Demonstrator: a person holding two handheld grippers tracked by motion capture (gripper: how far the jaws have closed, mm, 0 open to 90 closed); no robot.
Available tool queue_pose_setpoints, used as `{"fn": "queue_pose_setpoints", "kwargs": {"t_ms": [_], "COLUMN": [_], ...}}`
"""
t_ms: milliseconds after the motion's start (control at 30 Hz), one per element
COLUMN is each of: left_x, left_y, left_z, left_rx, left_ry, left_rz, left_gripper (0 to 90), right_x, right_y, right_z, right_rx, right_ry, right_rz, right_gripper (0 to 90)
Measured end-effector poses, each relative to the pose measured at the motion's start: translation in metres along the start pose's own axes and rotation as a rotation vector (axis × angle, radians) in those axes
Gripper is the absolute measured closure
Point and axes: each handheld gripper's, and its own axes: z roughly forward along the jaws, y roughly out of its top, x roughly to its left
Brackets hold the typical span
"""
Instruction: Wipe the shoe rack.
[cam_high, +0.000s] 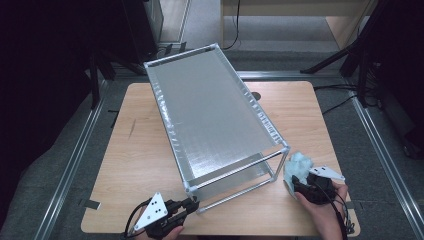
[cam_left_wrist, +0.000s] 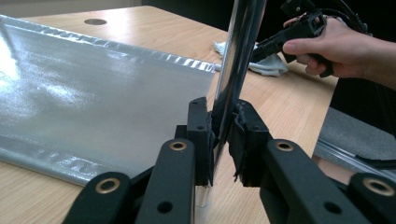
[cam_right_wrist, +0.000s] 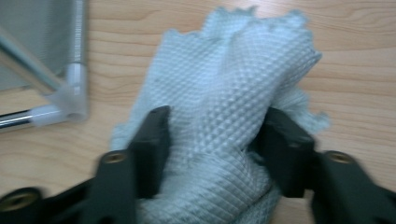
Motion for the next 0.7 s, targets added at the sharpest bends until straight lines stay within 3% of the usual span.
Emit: {"fn": "queue_pose_setpoints", "kwargs": {"t_ms": [167,233,300,367,467,533,700], "left_x": [0.0,0.0,-0.001,-0.002,-0.001,-0.001,0.0], "left_y": [0.0,0.0,0.0,0.0,0.0,0.0,0.0], "left_z": [0.0,0.0,0.0,0.0,0.0,0.0,0.0], "left_rx": [0.002,0.004,0.006,0.003,0.003,0.0,0.001], "left_ry": [0.0,0.003,0.019,0.025,0.025,0.02,0.018], "left_rz": [-0.006,-0.006,-0.001,-0.006,-0.005,-0.006,-0.004], "left_gripper": [80.4,80.4,80.6,80.7,80.8,80.8,80.7], "right_x": [0.007,0.011,0.017,0.028,0.038,0.041,0.04], "right_y": [-0.001,-0.001,-0.001,0.002,0.012,0.02,0.037], "right_z": [-0.002,-0.001,-0.002,-0.007,-0.024,-0.04,-0.083], "right_rx": [-0.005,-0.008,-0.01,-0.038,-0.116,-0.188,-0.414], "right_ry": [0.047,0.101,0.201,0.214,0.24,0.234,0.292], "right_rz": [-0.013,-0.003,-0.006,-0.056,-0.103,-0.115,-0.049], "right_gripper": [78.1,79.7,80.2,80.2,80.5,80.5,80.3]}}
